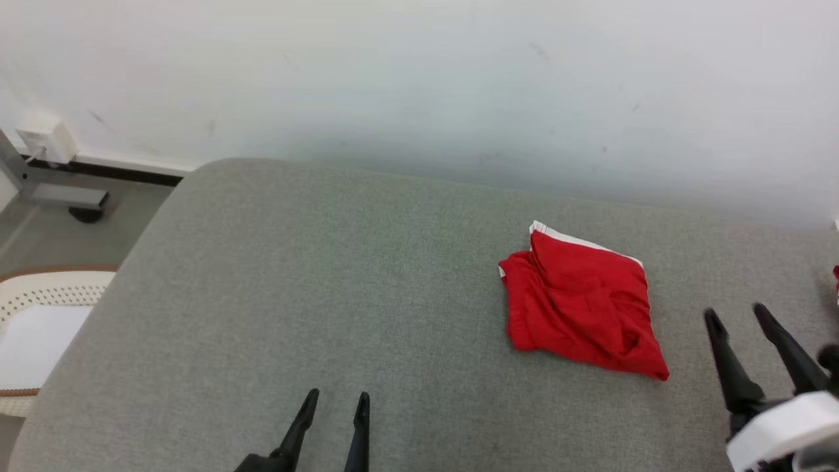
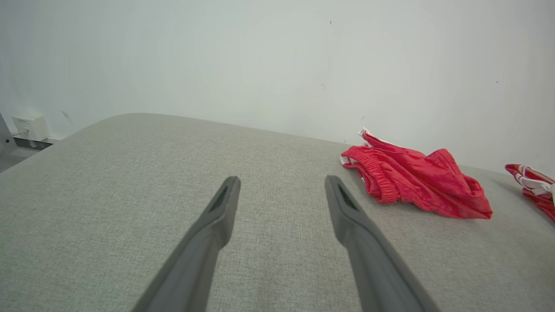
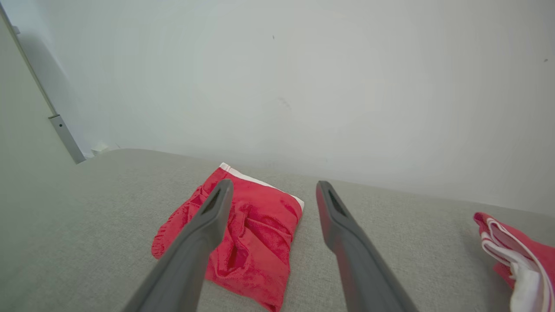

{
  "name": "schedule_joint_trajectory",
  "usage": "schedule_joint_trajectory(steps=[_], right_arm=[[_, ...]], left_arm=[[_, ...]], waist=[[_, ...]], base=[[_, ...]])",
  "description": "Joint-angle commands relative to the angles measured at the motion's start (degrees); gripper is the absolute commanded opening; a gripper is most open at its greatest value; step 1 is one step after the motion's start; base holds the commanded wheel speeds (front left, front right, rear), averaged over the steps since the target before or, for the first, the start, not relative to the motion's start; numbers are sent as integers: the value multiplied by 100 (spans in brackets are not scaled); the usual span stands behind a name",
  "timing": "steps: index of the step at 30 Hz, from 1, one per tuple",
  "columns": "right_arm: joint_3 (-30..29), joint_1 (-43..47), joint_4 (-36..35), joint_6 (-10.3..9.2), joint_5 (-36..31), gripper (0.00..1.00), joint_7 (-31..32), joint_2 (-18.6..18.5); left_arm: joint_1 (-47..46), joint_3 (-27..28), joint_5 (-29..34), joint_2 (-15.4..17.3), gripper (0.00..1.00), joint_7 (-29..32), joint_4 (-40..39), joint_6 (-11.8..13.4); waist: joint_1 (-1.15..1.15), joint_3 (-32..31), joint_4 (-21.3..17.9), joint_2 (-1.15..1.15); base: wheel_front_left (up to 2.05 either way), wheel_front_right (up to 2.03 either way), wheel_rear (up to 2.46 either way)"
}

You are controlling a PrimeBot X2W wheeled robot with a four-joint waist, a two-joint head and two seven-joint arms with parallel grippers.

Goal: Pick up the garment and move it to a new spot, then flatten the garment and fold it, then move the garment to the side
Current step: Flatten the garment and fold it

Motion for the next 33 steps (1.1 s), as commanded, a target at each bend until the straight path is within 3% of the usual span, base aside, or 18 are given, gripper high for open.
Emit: schedule_joint_trajectory(steps=[1,5,11,12,14,24,33], right_arm=[[-100,144,84,-1,-40,100,-137,-49],[-367,315,404,-1,-93,100,-414,-201],[-471,-141,678,-1,39,100,-395,-399],[-450,-257,724,-1,105,62,-337,-422],[-349,-507,812,-1,228,0,-186,-502],[635,-1542,1759,-2,428,0,455,-900],[1415,-1827,2375,-2,714,0,453,-874]], left_arm=[[104,57,53,26,100,-1,-25,0],[195,99,71,25,100,-1,-89,-16],[-7,36,63,25,100,-1,-169,-72],[-61,26,50,25,100,-1,-181,-71],[-175,-15,6,24,100,-1,-201,-62],[-639,-315,-334,24,100,-1,-270,106],[-743,-352,-543,25,100,-1,-314,267]], waist=[[1,-79,-27,0],[1,-86,2,0],[1,233,203,0],[1,316,256,0],[1,498,376,0],[1,1196,940,0],[1,1315,1106,0]], base=[[0,0,0],[0,0,0],[0,0,0],[0,0,0],[0,0,0],[0,0,0],[0,0,0]])
